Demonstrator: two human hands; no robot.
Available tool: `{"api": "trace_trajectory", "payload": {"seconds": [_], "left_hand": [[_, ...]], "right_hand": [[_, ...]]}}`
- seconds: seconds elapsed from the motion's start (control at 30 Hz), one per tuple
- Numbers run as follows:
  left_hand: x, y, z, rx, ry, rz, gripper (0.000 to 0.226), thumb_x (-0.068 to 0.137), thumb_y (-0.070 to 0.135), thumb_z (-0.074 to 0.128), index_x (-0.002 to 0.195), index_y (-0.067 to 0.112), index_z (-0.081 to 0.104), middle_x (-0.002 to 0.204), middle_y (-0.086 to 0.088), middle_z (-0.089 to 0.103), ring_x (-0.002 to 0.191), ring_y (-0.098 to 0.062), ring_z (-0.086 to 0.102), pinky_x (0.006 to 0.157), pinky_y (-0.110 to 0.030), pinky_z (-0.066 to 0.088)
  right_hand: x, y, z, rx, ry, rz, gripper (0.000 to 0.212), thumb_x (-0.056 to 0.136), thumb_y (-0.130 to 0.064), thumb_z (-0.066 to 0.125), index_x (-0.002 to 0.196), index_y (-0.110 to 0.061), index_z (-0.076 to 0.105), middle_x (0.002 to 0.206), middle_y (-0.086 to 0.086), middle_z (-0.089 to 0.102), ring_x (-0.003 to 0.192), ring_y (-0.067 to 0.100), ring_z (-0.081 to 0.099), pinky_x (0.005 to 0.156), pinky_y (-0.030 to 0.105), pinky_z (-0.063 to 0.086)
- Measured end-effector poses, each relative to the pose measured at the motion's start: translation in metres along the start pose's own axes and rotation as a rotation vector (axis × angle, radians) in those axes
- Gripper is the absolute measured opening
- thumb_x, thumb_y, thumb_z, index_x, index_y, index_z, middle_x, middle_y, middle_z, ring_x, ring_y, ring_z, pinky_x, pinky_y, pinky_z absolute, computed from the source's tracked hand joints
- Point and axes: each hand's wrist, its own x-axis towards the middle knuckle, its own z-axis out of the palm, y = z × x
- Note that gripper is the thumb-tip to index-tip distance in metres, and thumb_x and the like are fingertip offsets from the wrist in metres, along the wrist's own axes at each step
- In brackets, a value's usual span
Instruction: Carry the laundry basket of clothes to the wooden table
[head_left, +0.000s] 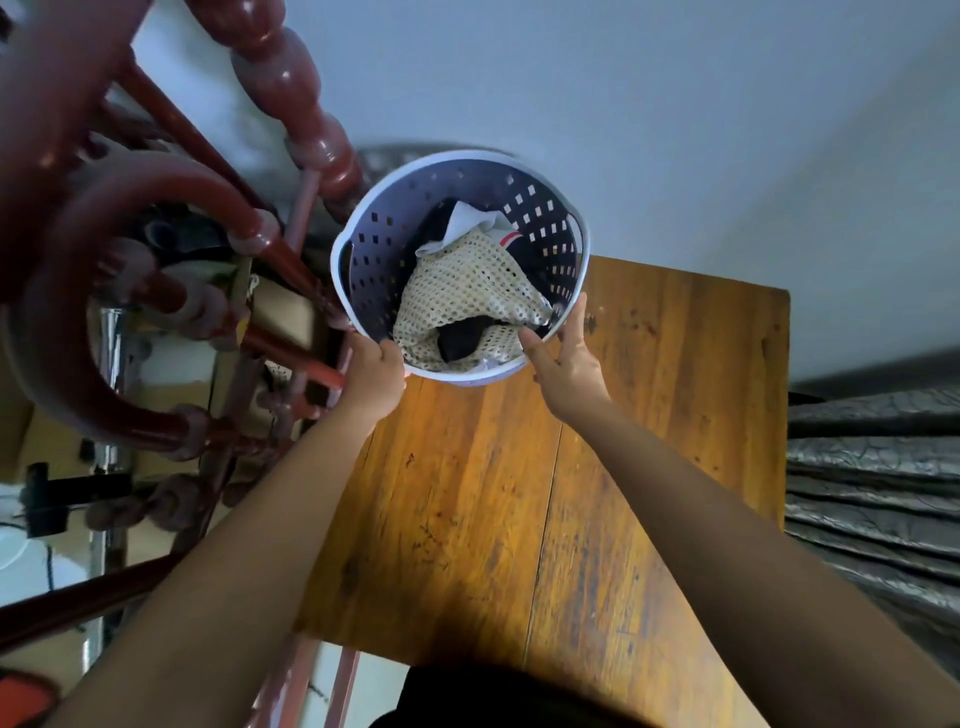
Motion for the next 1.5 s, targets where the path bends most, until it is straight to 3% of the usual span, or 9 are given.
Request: {"api": "trace_trajectory", "payload": {"seconds": [0.23,0.4,0.57,0.67,0.77,0.97,1.17,1.33,1.5], "left_hand": [[0.014,0.011,-0.007,-0.018,-0.021,0.006,0.035,0.097,0.024,0.033,0.128,0.011,0.025,0.114,-0.012,0.047,0.111,-0.045,0.062,0.09,-0.058,0.054],[0.014,0.008,-0.009,0.052,-0.013,0.03,0.052,0.093,0.031,0.031,0.137,0.006,0.024,0.102,-0.009,0.052,0.109,-0.048,0.062,0.09,-0.065,0.052],[-0.028,0.016,0.0,0.138,0.164,0.228,0.069,0.1,0.018,0.045,0.155,-0.001,0.007,0.161,-0.027,0.026,0.145,-0.037,0.033,0.111,-0.023,0.024],[-0.048,0.004,0.009,0.271,0.158,0.456,0.071,0.1,0.032,0.048,0.157,0.006,0.015,0.168,-0.021,-0.006,0.156,-0.033,0.0,0.123,-0.035,0.011],[-0.055,-0.015,0.011,0.551,0.059,0.511,0.063,0.098,0.054,0.036,0.15,0.018,0.036,0.169,-0.018,0.0,0.155,-0.041,-0.005,0.122,-0.054,0.009],[-0.041,-0.016,-0.004,0.735,0.018,0.589,0.063,0.097,0.057,0.028,0.123,0.013,0.063,0.161,-0.024,0.029,0.148,-0.053,0.017,0.113,-0.068,0.028],[-0.046,0.011,-0.018,0.776,-0.021,0.556,0.058,0.097,0.051,0.032,0.129,0.012,0.06,0.165,-0.021,0.021,0.151,-0.052,0.007,0.119,-0.064,0.019],[-0.064,0.01,-0.01,0.693,-0.086,0.468,0.051,0.103,0.037,0.038,0.143,0.008,0.048,0.161,-0.017,0.033,0.151,-0.031,0.027,0.119,-0.04,0.019],[-0.126,0.029,-0.014,0.5,-0.024,0.578,0.05,0.101,0.042,0.039,0.14,0.015,0.053,0.143,-0.003,0.058,0.133,-0.021,0.05,0.103,-0.03,0.034]], "right_hand": [[0.013,-0.01,0.006,-0.023,0.011,0.036,0.094,0.102,-0.06,0.044,0.165,-0.034,-0.02,0.156,0.011,0.053,0.074,0.004,0.056,0.055,0.023,0.047],[0.007,-0.019,0.004,-0.05,0.0,0.086,0.095,0.102,-0.061,0.045,0.164,-0.036,-0.023,0.148,0.017,0.058,0.08,0.025,0.067,0.076,0.049,0.063],[-0.009,-0.023,0.009,-0.064,0.047,0.092,0.09,0.105,-0.053,0.045,0.166,-0.032,-0.017,0.15,0.019,0.058,0.111,0.042,0.071,0.087,0.054,0.061],[-0.017,-0.011,0.019,-0.017,0.083,0.055,0.084,0.105,-0.054,0.046,0.169,-0.032,-0.004,0.148,0.015,0.062,0.125,0.039,0.066,0.091,0.048,0.058],[-0.022,0.003,0.026,0.03,0.091,0.011,0.079,0.103,-0.055,0.049,0.168,-0.035,0.01,0.155,0.004,0.058,0.138,0.026,0.059,0.09,0.03,0.047],[-0.013,0.004,0.025,0.058,0.089,0.008,0.08,0.101,-0.055,0.054,0.168,-0.035,0.014,0.154,0.001,0.06,0.143,0.022,0.054,0.093,0.024,0.043],[-0.021,-0.014,0.006,-0.008,0.09,-0.046,0.072,0.102,-0.053,0.053,0.165,-0.04,0.022,0.15,0.002,0.064,0.123,0.025,0.066,0.057,0.016,0.041],[-0.039,0.003,-0.001,-0.06,0.045,-0.058,0.053,0.107,-0.048,0.045,0.156,-0.027,0.051,0.152,0.002,0.061,0.137,0.021,0.058,0.092,0.024,0.044],[-0.084,0.005,-0.028,-0.071,0.105,-0.194,0.047,0.108,-0.046,0.044,0.145,-0.024,0.063,0.12,-0.002,0.074,0.114,0.013,0.067,0.077,0.015,0.048]]}}
